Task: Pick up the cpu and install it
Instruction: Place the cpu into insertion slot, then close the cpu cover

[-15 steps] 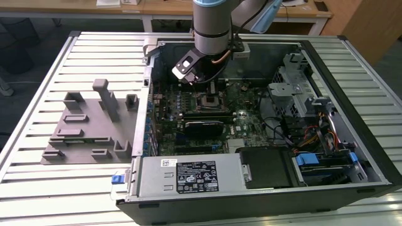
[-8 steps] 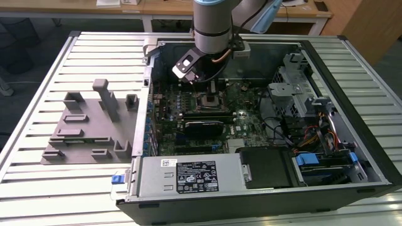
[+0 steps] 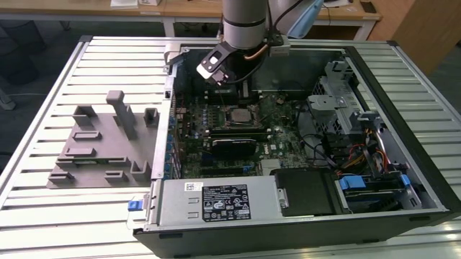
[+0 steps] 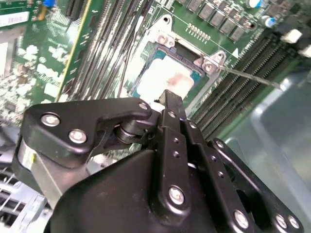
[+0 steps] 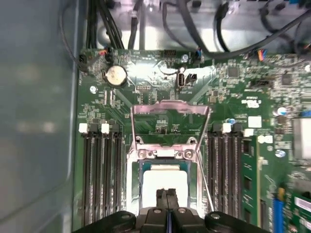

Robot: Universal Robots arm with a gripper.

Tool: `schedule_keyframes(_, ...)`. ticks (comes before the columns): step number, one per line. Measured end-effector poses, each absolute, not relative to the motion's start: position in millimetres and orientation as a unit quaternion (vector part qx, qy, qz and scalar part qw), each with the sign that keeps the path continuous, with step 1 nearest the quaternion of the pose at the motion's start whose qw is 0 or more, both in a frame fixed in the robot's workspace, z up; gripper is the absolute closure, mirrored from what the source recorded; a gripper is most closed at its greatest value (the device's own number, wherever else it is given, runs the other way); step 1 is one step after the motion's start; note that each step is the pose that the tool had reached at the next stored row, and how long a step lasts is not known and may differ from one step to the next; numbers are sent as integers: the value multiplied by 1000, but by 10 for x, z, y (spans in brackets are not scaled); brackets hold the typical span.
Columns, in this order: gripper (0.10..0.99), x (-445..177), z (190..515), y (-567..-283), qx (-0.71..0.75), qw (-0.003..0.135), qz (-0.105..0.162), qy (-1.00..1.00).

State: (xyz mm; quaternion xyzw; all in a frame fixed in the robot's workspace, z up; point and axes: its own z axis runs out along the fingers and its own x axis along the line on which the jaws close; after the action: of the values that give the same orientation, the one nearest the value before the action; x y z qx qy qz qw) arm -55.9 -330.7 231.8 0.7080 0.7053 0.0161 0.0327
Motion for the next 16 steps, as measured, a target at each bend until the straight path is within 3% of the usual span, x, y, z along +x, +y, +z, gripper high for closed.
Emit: schedule_keyframes(16,980,-559,2394,-3307,708,33,16,705)
